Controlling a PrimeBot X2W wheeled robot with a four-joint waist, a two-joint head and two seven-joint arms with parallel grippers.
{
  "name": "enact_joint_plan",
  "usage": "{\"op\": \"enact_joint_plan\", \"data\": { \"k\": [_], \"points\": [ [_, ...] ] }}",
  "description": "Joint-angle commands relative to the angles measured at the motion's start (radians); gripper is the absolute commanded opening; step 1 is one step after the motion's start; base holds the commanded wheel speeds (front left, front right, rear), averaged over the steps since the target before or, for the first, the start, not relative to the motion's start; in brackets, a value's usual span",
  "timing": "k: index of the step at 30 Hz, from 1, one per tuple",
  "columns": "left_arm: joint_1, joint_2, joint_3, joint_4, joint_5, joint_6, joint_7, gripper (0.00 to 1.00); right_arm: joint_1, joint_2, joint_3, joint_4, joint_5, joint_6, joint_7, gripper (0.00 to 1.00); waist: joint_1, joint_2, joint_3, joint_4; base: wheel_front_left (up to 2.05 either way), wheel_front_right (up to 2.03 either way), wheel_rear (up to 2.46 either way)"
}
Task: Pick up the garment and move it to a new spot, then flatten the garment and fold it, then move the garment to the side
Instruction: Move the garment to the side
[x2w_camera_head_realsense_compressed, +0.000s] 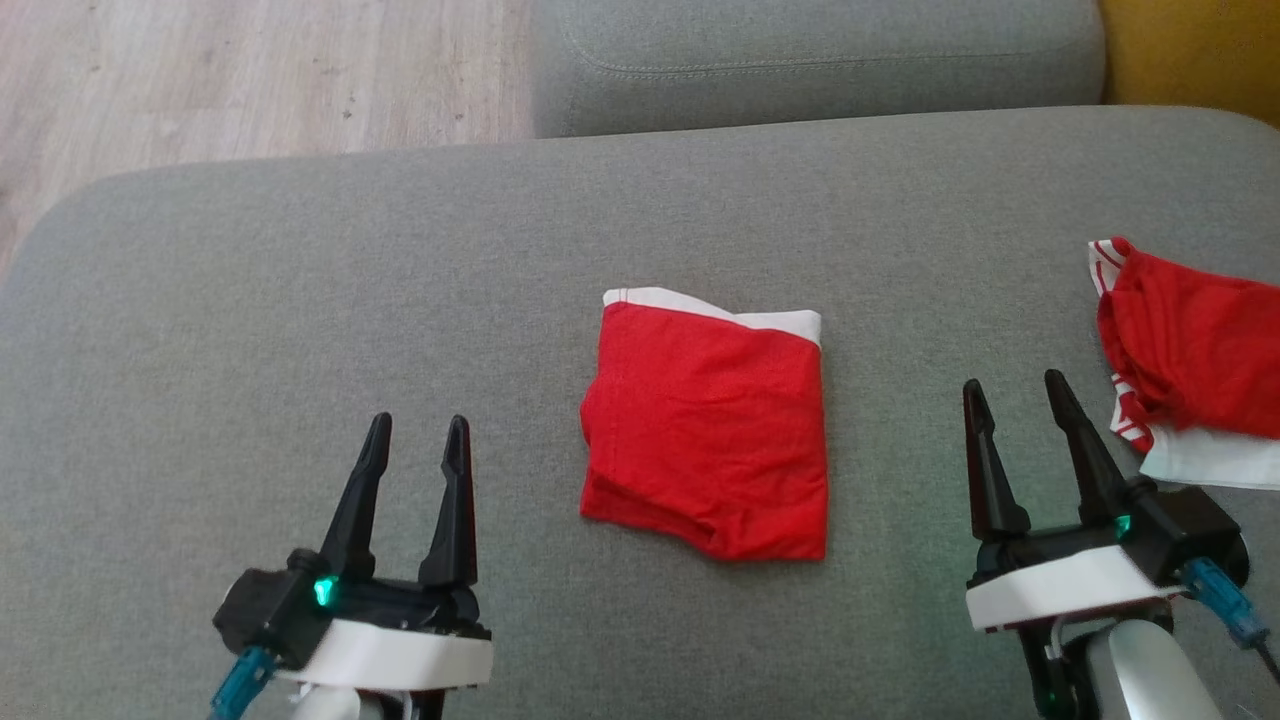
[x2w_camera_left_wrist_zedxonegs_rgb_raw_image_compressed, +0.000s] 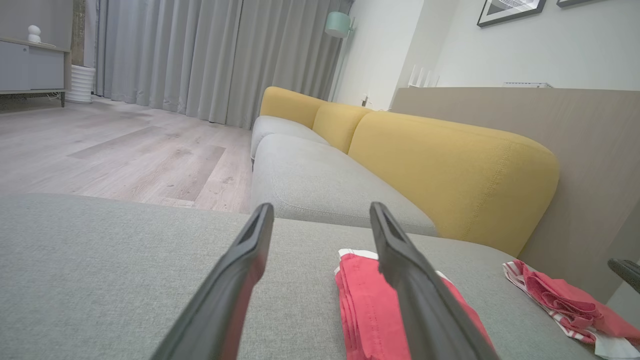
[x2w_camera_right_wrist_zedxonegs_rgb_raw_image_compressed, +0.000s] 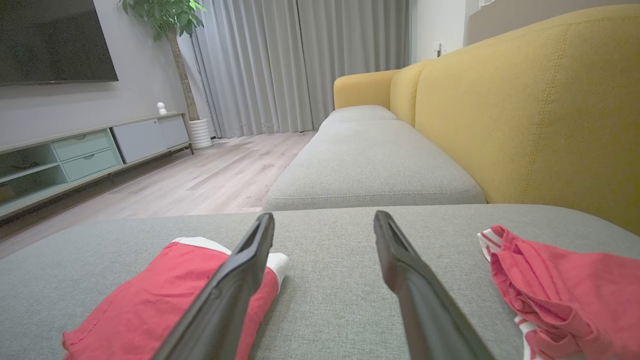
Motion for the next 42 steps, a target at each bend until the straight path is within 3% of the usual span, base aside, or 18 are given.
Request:
{"op": "enact_joint_plan", "data": {
  "k": [1, 9, 20, 33, 42],
  "points": [
    [-0.042, -0.003, 0.023, -0.026, 0.002, 0.002, -0.009, 1.00, -0.025, 0.005, 0.015, -0.026, -0.003, 0.008, -0.011, 1.00, 0.0000, 0.0000, -0.001, 0.004, 0.00, 0.00, 0.00],
    [-0.047, -0.002, 0.007, -0.018, 0.006, 0.002, -0.009, 1.00, -0.023, 0.011, 0.028, 0.013, -0.001, 0.008, -0.011, 1.00, 0.0000, 0.0000, 0.005, 0.007, 0.00, 0.00, 0.00],
    [-0.078, 0.001, -0.024, 0.003, 0.008, 0.002, -0.009, 1.00, -0.112, 0.018, 0.089, 0.191, 0.020, 0.008, 0.057, 1.00, 0.0000, 0.0000, 0.053, 0.042, 0.00, 0.00, 0.00],
    [-0.114, 0.004, -0.064, 0.027, 0.009, 0.002, -0.009, 1.00, -0.234, 0.022, 0.186, 0.341, 0.299, 0.008, 0.276, 1.00, 0.0000, 0.0000, 0.101, 0.108, 0.00, 0.00, 0.00],
    [-0.119, 0.014, -0.075, 0.037, 0.006, 0.002, -0.009, 1.00, -0.266, 0.022, 0.229, 0.406, 0.378, 0.008, 0.270, 1.00, 0.0000, 0.0000, 0.094, 0.134, 0.00, 0.00, 0.00]
  ]
}}
